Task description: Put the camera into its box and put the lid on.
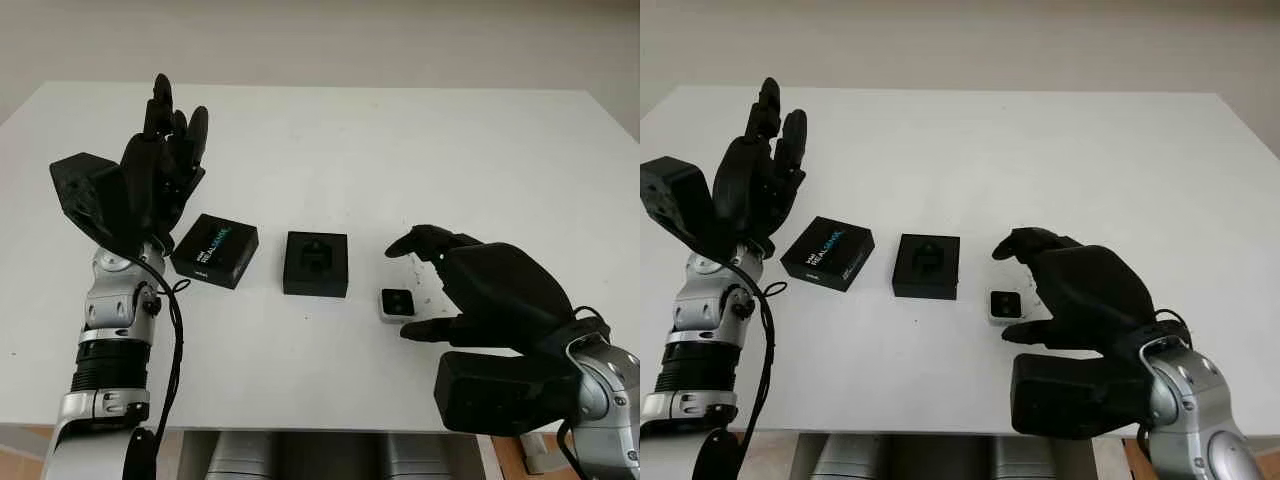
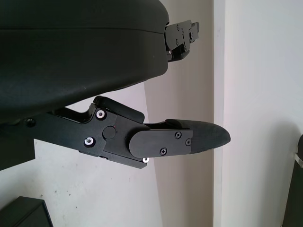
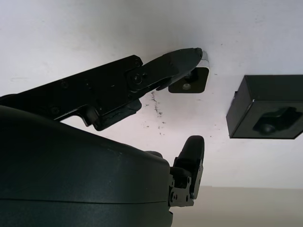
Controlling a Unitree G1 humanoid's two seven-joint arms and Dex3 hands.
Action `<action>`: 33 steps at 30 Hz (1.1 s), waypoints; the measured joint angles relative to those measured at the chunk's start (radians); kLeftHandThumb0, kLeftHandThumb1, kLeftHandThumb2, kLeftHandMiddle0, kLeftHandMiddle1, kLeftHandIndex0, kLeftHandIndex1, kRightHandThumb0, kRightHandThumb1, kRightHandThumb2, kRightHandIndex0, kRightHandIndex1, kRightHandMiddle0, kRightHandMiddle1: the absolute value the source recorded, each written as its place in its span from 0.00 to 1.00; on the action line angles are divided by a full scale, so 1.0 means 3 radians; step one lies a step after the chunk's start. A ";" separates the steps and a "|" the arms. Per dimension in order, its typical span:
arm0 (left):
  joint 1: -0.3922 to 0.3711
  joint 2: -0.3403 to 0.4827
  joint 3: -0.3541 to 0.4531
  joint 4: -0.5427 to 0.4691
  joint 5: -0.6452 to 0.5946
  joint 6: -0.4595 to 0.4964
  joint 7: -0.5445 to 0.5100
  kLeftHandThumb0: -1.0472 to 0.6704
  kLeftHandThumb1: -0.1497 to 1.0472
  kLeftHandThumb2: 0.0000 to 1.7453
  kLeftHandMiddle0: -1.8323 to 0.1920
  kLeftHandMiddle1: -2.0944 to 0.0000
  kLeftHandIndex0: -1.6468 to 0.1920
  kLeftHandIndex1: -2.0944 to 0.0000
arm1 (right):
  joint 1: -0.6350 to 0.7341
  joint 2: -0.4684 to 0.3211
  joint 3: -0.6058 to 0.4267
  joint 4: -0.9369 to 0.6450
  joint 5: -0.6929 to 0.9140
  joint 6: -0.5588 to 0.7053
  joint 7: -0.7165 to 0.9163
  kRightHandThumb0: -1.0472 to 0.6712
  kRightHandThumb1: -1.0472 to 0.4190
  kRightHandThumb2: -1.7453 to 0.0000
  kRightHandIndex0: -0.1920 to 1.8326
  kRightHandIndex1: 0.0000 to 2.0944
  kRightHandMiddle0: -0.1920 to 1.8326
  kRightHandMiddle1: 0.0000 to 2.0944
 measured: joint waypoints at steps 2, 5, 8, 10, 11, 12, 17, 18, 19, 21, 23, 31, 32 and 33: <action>0.0000 0.0000 0.0000 -0.0006 0.0000 0.0009 0.0000 0.22 1.00 0.25 1.00 1.00 1.00 1.00 | 0.0000 0.0000 0.0011 0.0071 -0.0071 -0.0039 -0.0050 0.31 0.06 0.97 0.21 0.02 0.13 0.45; 0.0000 -0.0001 0.0000 -0.0011 -0.0001 0.0018 0.0001 0.23 1.00 0.24 1.00 1.00 1.00 1.00 | -0.0002 0.0000 0.0016 0.0179 -0.0126 -0.0090 -0.0125 0.31 0.06 0.97 0.21 0.02 0.13 0.45; 0.0001 -0.0001 0.0000 -0.0011 -0.0002 0.0018 -0.0001 0.22 1.00 0.24 1.00 1.00 1.00 1.00 | -0.0009 0.0000 0.0035 0.0262 -0.0161 -0.0125 -0.0160 0.31 0.06 0.97 0.21 0.02 0.14 0.46; 0.0001 -0.0001 0.0000 -0.0011 -0.0002 0.0018 -0.0003 0.22 1.00 0.24 1.00 1.00 1.00 1.00 | -0.0010 0.0000 0.0049 0.0313 -0.0173 -0.0160 -0.0184 0.31 0.06 0.97 0.21 0.03 0.14 0.45; 0.0001 0.0000 0.0000 -0.0011 -0.0002 0.0018 -0.0002 0.22 1.00 0.24 1.00 1.00 1.00 1.00 | -0.0012 0.0000 0.0056 0.0334 -0.0178 -0.0176 -0.0194 0.31 0.06 0.97 0.21 0.02 0.14 0.45; 0.0000 0.0000 0.0000 -0.0012 -0.0002 0.0018 -0.0002 0.22 1.00 0.24 1.00 1.00 1.00 1.00 | -0.0013 0.0000 0.0061 0.0352 -0.0179 -0.0190 -0.0204 0.31 0.06 0.97 0.21 0.02 0.14 0.45; 0.0000 -0.0001 0.0001 -0.0012 -0.0003 0.0018 -0.0002 0.22 1.00 0.24 1.00 1.00 1.00 1.00 | -0.0030 0.0002 0.0064 0.0399 -0.0166 -0.0194 -0.0191 0.30 0.06 0.97 0.21 0.02 0.14 0.45; 0.0001 0.0000 0.0001 -0.0012 -0.0003 0.0018 -0.0001 0.22 1.00 0.24 1.00 1.00 1.00 1.00 | -0.0031 0.0004 0.0067 0.0400 -0.0166 -0.0188 -0.0181 0.30 0.06 0.97 0.21 0.02 0.14 0.45; 0.0001 0.0000 0.0001 -0.0012 -0.0003 0.0018 0.0000 0.21 1.00 0.24 1.00 1.00 1.00 1.00 | -0.0031 0.0007 0.0069 0.0401 -0.0166 -0.0180 -0.0173 0.30 0.06 0.97 0.21 0.02 0.14 0.44; 0.0001 0.0000 0.0001 -0.0012 -0.0003 0.0018 0.0002 0.21 1.00 0.23 1.00 1.00 1.00 1.00 | -0.0032 0.0017 0.0070 0.0403 -0.0161 -0.0161 -0.0149 0.30 0.06 0.97 0.20 0.02 0.14 0.44; 0.0001 0.0000 0.0001 -0.0012 -0.0003 0.0018 0.0005 0.21 1.00 0.23 1.00 1.00 1.00 1.00 | -0.0034 0.0026 0.0080 0.0403 -0.0159 -0.0137 -0.0113 0.29 0.06 0.97 0.20 0.02 0.14 0.43; 0.0001 -0.0001 0.0001 -0.0012 -0.0003 0.0019 0.0018 0.22 1.00 0.24 1.00 1.00 1.00 1.00 | -0.0072 0.0071 0.0127 0.0423 -0.0158 -0.0116 -0.0085 0.29 0.07 0.97 0.22 0.03 0.16 0.44; 0.0001 -0.0001 0.0001 -0.0012 -0.0003 0.0019 0.0018 0.22 1.00 0.24 1.00 1.00 1.00 1.00 | -0.0072 0.0074 0.0128 0.0434 -0.0151 -0.0117 -0.0089 0.30 0.07 0.97 0.22 0.03 0.17 0.44; 0.0001 -0.0001 0.0001 -0.0012 -0.0003 0.0019 0.0017 0.22 1.00 0.24 1.00 1.00 1.00 1.00 | -0.0073 0.0078 0.0129 0.0449 -0.0142 -0.0117 -0.0097 0.30 0.07 0.97 0.22 0.03 0.17 0.44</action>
